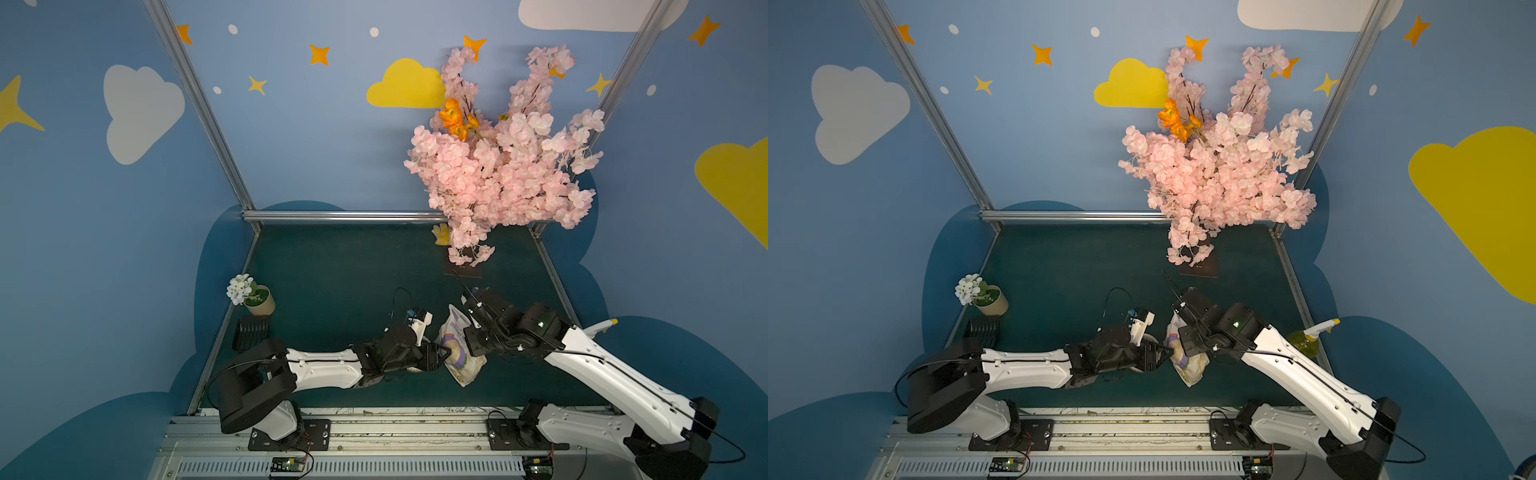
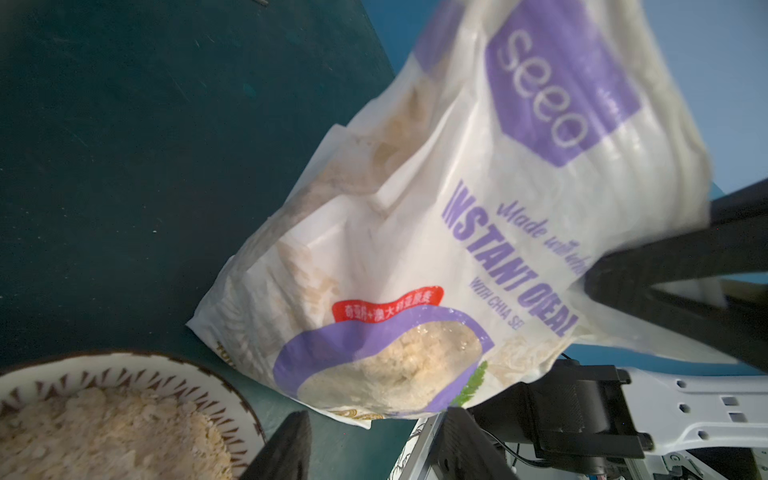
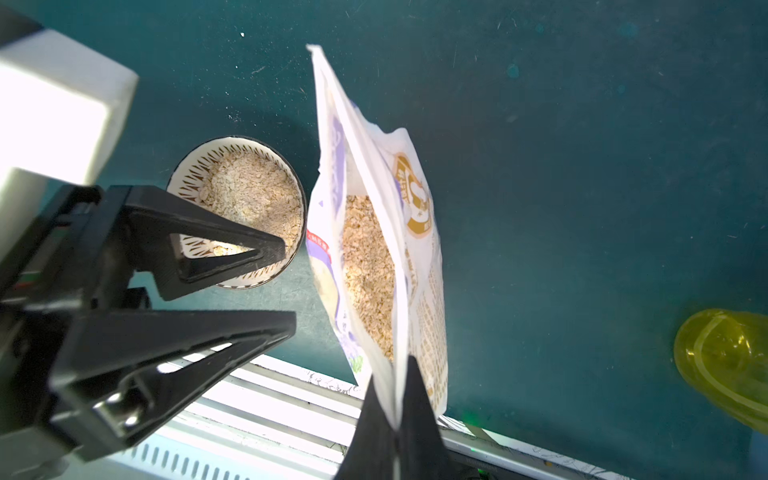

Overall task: Pour the oats into the breakfast bowl
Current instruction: Close the oats bag at the center of the board.

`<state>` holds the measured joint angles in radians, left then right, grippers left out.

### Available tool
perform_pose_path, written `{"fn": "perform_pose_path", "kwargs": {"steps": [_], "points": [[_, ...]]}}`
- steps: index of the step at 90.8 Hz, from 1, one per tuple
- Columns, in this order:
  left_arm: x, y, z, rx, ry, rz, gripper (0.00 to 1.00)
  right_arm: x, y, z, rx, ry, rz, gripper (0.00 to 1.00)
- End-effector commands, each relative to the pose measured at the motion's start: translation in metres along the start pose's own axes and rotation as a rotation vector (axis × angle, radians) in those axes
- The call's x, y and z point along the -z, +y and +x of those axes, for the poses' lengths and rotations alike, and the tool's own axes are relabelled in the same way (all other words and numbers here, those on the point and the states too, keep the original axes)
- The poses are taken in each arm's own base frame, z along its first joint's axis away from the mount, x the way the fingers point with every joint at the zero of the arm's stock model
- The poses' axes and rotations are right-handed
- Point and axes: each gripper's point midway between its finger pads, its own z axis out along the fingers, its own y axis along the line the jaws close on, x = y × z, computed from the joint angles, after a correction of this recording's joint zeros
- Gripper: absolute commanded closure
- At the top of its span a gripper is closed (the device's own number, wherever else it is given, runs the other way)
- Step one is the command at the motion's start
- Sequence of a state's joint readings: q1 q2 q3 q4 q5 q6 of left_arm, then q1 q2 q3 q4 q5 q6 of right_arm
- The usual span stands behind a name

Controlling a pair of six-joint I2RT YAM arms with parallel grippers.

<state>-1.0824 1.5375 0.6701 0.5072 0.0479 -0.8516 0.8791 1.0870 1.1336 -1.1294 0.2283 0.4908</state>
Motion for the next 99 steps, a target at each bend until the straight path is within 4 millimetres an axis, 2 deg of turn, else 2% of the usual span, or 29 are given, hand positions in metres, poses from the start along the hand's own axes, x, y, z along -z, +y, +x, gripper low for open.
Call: {"fn": "perform_pose_path", "kwargs": {"steps": [1, 16, 19, 22, 27, 35, 52, 59, 62, 75, 82, 92, 96, 99], "points": [[-0.006, -0.011, -0.011, -0.027, -0.026, 0.015, 0.44, 0.025, 0.004, -0.015, -0.069, -0.106, -0.073, 1.0], [-0.011, -0.013, -0.011, -0.026, -0.009, 0.019, 0.44, 0.019, 0.011, -0.009, -0.073, -0.105, -0.12, 1.0], [-0.012, -0.013, -0.01, -0.027, -0.007, 0.02, 0.44, 0.016, 0.01, -0.008, -0.07, -0.101, -0.114, 0.87], [-0.013, -0.012, -0.01, -0.024, -0.004, 0.018, 0.44, 0.014, 0.009, -0.008, -0.068, -0.099, -0.106, 0.81], [-0.012, -0.011, -0.009, -0.019, -0.003, 0.015, 0.44, 0.011, 0.007, -0.007, -0.062, -0.099, -0.091, 0.76], [-0.012, -0.011, -0.009, -0.015, -0.002, 0.015, 0.44, 0.008, 0.003, -0.009, -0.055, -0.104, -0.06, 0.75], [-0.012, -0.011, -0.009, -0.01, -0.001, 0.013, 0.44, -0.001, -0.002, -0.012, -0.038, -0.088, -0.008, 0.77], [-0.012, -0.011, -0.009, -0.008, 0.001, 0.01, 0.45, -0.004, -0.004, -0.012, -0.035, -0.078, 0.013, 0.89], [-0.012, -0.012, -0.009, -0.009, 0.001, 0.012, 0.45, -0.005, -0.005, -0.011, -0.036, -0.072, 0.025, 1.0], [-0.013, -0.012, -0.009, -0.008, 0.007, 0.006, 0.45, 0.009, -0.024, -0.015, -0.107, -0.094, 0.119, 1.0], [-0.013, -0.012, -0.009, -0.009, 0.006, 0.004, 0.45, 0.016, -0.025, -0.019, -0.118, -0.129, 0.112, 1.0], [-0.012, -0.012, -0.01, -0.006, 0.002, -0.001, 0.45, 0.017, -0.026, -0.023, -0.124, -0.176, 0.1, 1.0], [-0.012, -0.012, -0.01, -0.006, 0.001, 0.0, 0.45, 0.015, -0.028, -0.022, -0.132, -0.179, 0.101, 0.83], [-0.012, -0.013, -0.01, -0.005, 0.003, 0.0, 0.45, 0.014, -0.028, -0.021, -0.135, -0.18, 0.099, 0.78]]}}
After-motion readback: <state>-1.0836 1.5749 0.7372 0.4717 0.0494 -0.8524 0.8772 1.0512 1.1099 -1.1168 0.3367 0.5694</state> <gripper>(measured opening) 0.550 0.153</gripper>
